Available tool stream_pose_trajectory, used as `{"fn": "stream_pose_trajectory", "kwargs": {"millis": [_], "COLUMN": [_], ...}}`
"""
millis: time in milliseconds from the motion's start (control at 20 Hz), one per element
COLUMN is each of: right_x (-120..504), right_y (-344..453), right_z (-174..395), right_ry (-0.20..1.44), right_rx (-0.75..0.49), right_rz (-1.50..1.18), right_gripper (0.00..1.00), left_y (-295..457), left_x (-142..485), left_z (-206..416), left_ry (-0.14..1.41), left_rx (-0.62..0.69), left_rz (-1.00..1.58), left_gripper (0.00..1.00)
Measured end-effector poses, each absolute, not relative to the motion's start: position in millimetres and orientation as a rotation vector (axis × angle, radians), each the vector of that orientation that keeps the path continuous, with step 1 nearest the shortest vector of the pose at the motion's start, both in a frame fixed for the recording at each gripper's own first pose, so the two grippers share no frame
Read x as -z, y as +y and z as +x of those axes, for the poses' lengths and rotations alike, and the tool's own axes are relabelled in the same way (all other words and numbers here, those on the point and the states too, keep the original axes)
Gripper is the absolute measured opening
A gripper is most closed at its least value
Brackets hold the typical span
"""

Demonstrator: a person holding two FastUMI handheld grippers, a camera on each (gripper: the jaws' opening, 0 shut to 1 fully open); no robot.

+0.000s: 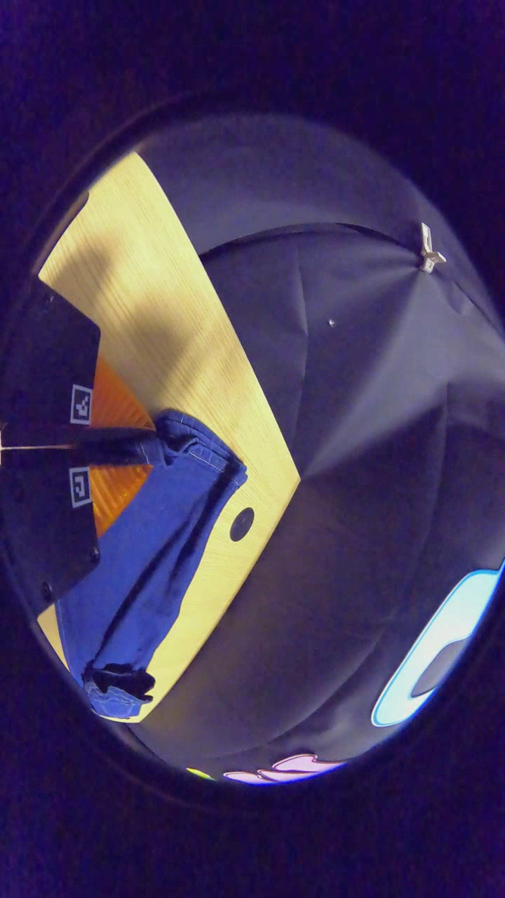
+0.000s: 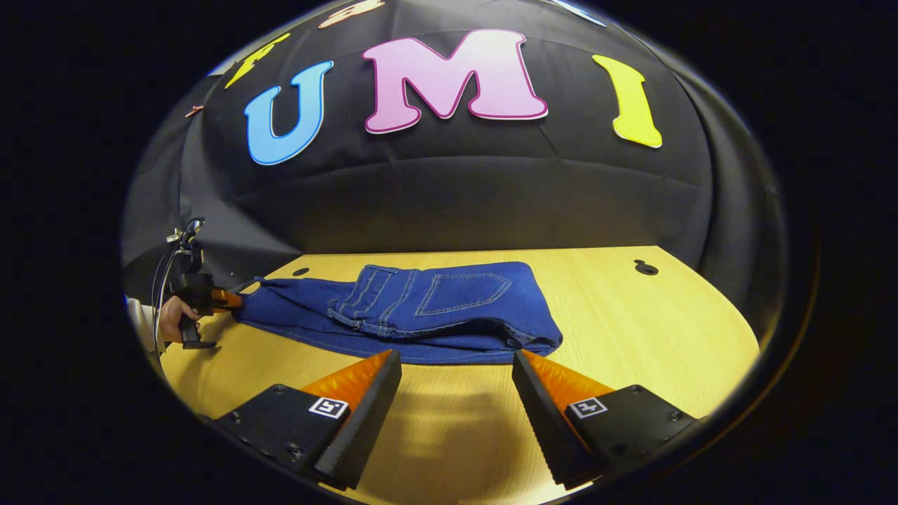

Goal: Grasp the waist and the cuffs of the jeans and fold them to make the two legs overlap; first hold the waist and fold one-third of the jeans toward the cuffs, then hold the cuffs and fold the remaining one-third in the same direction to finish folding.

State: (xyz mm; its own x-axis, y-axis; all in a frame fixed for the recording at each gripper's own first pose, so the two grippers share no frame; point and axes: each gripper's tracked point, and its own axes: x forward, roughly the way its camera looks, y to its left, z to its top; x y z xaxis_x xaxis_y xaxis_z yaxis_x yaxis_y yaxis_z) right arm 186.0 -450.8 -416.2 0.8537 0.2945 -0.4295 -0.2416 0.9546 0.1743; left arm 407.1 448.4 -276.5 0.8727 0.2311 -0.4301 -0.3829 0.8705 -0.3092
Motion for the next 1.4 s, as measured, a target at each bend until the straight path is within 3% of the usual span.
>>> {"fn": "stream_pose_trajectory", "kwargs": {"millis": [150,350,650,1050,1100,1150,1200,1300,1400], "right_x": [413,406,400,415,418,420,420,417,410], "right_y": [-457,-478,-534,-604,-611,-619,-626,-636,-643], "right_z": [188,198,209,177,172,167,162,156,148], "right_ry": [0.454,0.426,0.390,0.418,0.430,0.438,0.442,0.433,0.423], "right_rx": [-0.272,-0.235,-0.115,0.013,0.028,0.040,0.052,0.073,0.089], "right_rz": [0.106,0.061,0.040,0.034,0.037,0.036,0.036,0.042,0.047], "right_gripper": [0.98,0.97,0.97,0.97,0.97,0.97,0.97,0.97,0.97], "left_y": [443,390,212,-102,-124,-147,-162,-175,-167], "left_x": [255,175,72,139,162,180,192,218,217], "left_z": [406,409,407,407,412,415,408,393,389], "left_ry": [0.354,0.209,0.021,0.128,0.155,0.181,0.213,0.255,0.238], "left_rx": [-0.331,-0.241,-0.006,0.459,0.485,0.528,0.562,0.568,0.543], "left_rz": [-0.369,-0.324,-0.206,-0.188,-0.179,-0.178,-0.175,-0.147,-0.126], "left_gripper": [0.07,0.06,0.06,0.07,0.11,0.31,0.43,0.88,0.96]}}
